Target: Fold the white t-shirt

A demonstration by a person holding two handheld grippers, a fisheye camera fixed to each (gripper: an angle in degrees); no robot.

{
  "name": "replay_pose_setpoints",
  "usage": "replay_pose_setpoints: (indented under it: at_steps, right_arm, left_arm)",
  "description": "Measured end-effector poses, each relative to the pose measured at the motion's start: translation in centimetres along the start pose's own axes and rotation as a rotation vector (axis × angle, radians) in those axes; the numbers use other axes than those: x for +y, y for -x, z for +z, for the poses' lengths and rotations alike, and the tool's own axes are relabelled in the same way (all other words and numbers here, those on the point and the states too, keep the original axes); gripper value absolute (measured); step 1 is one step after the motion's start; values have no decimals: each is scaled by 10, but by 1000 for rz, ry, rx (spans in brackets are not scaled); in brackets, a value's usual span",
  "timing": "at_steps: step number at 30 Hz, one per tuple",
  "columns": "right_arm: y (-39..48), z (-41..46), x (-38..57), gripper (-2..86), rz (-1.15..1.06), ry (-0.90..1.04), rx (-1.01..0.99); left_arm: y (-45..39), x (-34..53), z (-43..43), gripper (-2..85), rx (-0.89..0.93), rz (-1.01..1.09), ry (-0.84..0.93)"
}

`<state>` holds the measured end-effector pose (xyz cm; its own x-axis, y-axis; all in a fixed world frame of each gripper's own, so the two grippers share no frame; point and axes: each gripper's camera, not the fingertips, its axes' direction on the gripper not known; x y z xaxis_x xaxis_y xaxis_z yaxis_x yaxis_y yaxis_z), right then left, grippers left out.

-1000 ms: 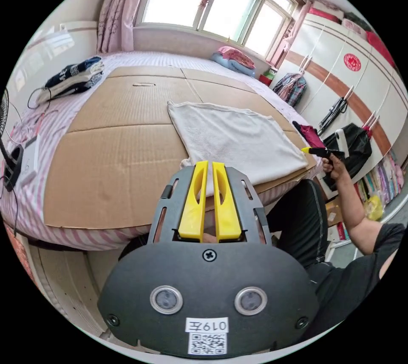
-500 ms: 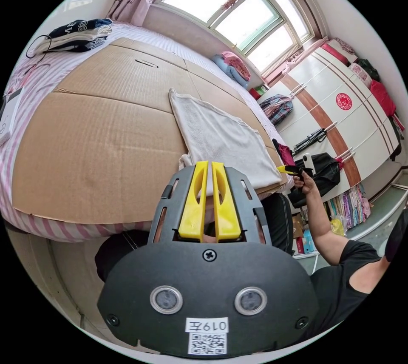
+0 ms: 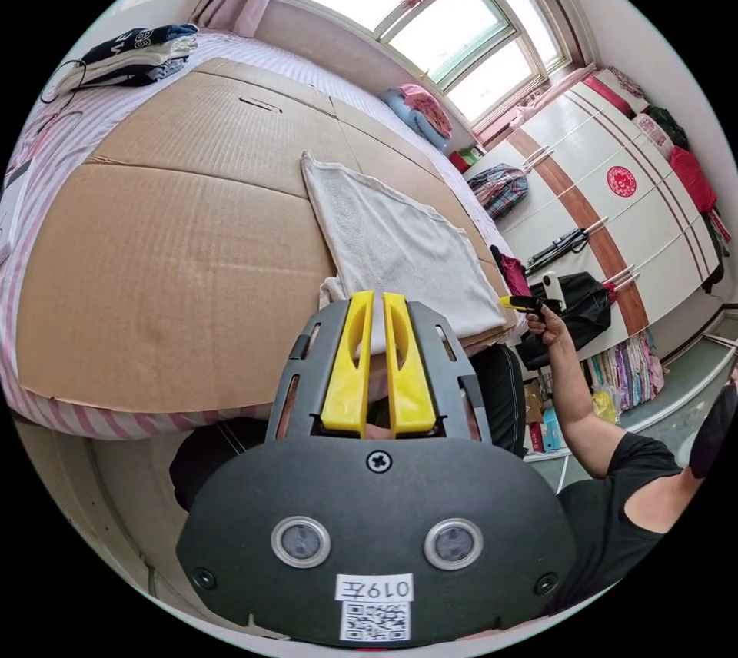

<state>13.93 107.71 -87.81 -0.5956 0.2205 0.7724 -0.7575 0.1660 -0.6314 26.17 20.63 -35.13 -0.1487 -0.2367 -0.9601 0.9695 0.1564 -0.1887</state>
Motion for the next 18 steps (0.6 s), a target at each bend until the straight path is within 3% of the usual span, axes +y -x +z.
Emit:
replay_pose_setpoints:
  at_steps: [8,18]
  right_arm:
    - [52,-26,-9,0,-4,-21,-32]
    - [97,-42,-18,-1,12,-35,-59]
  left_arm:
    - [33,-26,-10,8,84,-114,1]
    - [38,-75,5,9,55,-134,98]
